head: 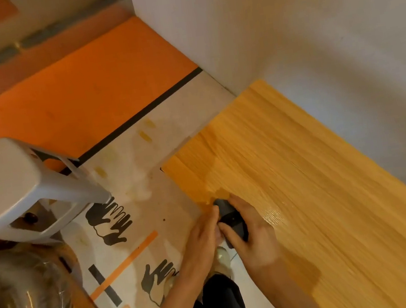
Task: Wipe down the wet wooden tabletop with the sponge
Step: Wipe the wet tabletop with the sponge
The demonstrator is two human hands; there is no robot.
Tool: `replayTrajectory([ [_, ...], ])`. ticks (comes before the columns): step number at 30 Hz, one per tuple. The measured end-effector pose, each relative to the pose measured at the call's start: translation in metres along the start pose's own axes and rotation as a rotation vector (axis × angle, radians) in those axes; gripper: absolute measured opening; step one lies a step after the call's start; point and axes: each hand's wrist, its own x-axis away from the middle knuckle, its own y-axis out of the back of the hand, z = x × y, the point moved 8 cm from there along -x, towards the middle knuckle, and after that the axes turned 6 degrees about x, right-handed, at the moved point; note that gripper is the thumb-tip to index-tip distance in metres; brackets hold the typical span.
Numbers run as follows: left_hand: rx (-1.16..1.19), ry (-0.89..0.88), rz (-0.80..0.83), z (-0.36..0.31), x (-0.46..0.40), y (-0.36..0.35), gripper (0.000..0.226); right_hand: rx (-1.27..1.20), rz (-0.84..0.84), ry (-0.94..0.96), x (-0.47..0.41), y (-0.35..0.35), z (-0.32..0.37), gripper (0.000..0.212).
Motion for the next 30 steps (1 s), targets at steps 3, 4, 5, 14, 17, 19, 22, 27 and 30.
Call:
replayTrajectory([
  [3, 0.128, 0.09, 0.005, -0.011, 0.004, -0.017, 0.032, -0.062, 0.003, 0.025, 0.001, 0.015, 0.009, 0.046],
  [4, 0.147, 0.089, -0.018, -0.017, 0.006, -0.019, 0.03, -0.082, 0.001, 0.03, 0.001, 0.023, 0.011, 0.045],
  [5, 0.152, 0.095, -0.051, -0.02, 0.007, -0.019, 0.029, -0.1, 0.011, 0.033, 0.001, 0.03, 0.011, 0.043],
  [14, 0.154, 0.16, 0.033, -0.056, 0.006, -0.048, 0.025, -0.099, 0.161, 0.11, 0.005, 0.093, 0.01, 0.021],
  [17, -0.013, 0.16, 0.109, -0.062, 0.0, -0.049, 0.02, -0.152, 0.12, 0.01, -0.002, 0.104, 0.006, 0.018],
  [19, -0.154, 0.135, 0.176, -0.068, -0.004, -0.049, 0.022, -0.171, 0.104, -0.028, -0.009, 0.101, 0.007, 0.018],
  [22, -0.333, 0.075, 0.309, -0.083, -0.009, -0.047, 0.026, -0.146, 0.077, -0.062, -0.023, 0.087, 0.011, 0.013],
  [27, -0.523, 0.109, 0.402, -0.104, -0.04, -0.032, 0.032, -0.262, 0.019, -0.148, -0.05, 0.058, 0.012, 0.018],
  [30, -0.494, 0.212, 0.409, -0.108, -0.06, -0.022, 0.013, -0.531, -0.088, -0.331, -0.058, 0.043, 0.002, 0.032],
])
